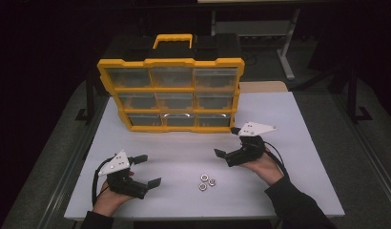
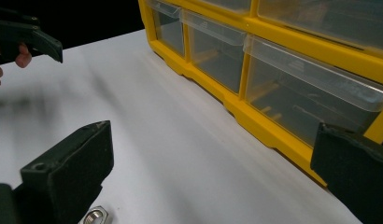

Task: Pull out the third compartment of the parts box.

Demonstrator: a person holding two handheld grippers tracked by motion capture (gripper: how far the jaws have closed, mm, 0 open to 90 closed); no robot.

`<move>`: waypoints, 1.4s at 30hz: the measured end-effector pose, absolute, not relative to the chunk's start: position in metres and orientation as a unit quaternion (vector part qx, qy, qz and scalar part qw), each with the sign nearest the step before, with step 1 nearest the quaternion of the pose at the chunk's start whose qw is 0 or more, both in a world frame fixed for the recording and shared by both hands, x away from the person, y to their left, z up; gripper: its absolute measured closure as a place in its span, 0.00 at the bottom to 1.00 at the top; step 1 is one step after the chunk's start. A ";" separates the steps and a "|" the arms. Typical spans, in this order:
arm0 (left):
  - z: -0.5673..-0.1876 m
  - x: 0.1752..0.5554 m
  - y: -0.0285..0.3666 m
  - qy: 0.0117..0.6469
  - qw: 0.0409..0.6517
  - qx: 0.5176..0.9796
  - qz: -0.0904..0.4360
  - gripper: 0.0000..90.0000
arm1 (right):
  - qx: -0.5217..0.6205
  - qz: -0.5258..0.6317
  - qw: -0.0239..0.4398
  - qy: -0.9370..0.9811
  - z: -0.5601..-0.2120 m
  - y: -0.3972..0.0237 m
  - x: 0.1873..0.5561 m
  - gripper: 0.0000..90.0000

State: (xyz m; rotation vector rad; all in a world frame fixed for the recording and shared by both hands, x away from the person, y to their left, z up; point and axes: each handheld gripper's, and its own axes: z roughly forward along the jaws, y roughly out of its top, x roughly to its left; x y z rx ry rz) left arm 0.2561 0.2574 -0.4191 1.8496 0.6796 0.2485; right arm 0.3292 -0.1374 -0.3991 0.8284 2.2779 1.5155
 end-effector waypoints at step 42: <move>-0.419 0.256 0.257 0.281 0.544 0.784 0.104 0.00 | 0.256 0.482 0.218 0.809 -0.404 -0.119 0.332 0.00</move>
